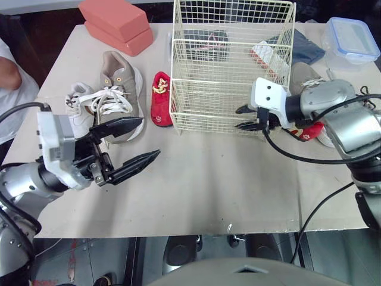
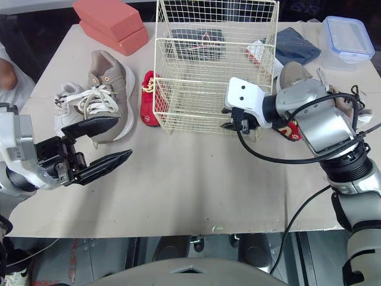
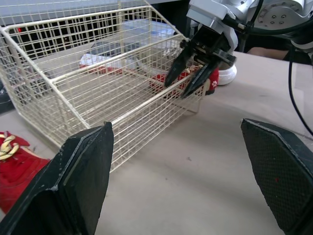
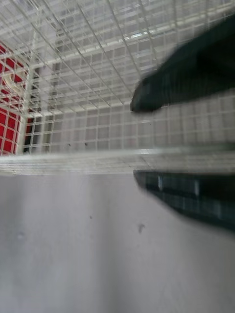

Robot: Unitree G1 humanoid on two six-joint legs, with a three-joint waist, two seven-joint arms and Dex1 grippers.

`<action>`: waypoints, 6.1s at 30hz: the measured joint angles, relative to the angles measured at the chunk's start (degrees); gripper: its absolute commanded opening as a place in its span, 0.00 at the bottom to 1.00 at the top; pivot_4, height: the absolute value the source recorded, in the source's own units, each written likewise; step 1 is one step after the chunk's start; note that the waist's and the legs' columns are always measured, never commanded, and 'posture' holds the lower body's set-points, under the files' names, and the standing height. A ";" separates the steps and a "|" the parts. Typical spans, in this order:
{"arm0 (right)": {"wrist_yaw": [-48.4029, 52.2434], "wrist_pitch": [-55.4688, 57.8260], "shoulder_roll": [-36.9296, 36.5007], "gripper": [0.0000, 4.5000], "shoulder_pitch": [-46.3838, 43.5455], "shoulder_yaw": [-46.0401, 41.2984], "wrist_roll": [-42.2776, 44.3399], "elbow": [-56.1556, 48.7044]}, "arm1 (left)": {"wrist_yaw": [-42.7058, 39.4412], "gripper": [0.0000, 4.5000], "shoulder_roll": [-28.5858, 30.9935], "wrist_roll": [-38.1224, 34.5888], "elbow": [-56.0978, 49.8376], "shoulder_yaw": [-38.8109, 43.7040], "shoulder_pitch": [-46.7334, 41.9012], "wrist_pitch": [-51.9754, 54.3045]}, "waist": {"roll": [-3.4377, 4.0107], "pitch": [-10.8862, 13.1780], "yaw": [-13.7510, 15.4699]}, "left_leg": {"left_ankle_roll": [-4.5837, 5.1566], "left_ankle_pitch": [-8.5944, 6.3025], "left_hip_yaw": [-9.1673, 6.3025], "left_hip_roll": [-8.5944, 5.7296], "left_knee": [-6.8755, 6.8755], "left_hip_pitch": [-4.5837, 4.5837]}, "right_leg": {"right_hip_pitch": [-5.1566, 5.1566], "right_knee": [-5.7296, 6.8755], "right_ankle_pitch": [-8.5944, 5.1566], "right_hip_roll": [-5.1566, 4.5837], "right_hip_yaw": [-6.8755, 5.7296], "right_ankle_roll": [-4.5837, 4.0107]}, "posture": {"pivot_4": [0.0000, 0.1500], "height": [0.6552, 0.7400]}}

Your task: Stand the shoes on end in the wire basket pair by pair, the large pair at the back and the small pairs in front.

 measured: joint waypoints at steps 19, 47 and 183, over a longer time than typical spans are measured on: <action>-7.70 1.08 -3.92 1.00 24.74 -38.92 19.86 -9.12 | 4.10 1.00 -1.61 -4.72 -0.31 -5.90 -11.69 0.80 | -0.06 0.03 0.24 | 0.00 0.00 -0.07 -0.03 0.02 0.03 | 0.14 -0.01 0.00 -0.01 0.11 0.01 | 1.00 0.36; -18.39 -0.66 -4.51 1.00 38.70 -51.02 19.96 11.93 | 11.28 1.00 1.47 -7.03 -1.51 -22.50 -31.74 13.11 | -0.06 0.04 0.11 | -0.01 0.02 0.14 -0.03 0.01 0.26 | 0.16 0.05 0.01 0.15 0.49 0.04 | 1.00 0.36; -12.62 -114.36 -9.17 0.00 7.49 -9.51 -13.46 11.87 | -15.62 0.07 4.39 9.52 15.44 -36.77 -47.85 21.30 | -0.43 0.61 -0.03 | -0.10 0.03 0.52 0.04 0.12 0.78 | 0.26 0.28 0.01 0.30 1.15 0.04 | 1.00 0.36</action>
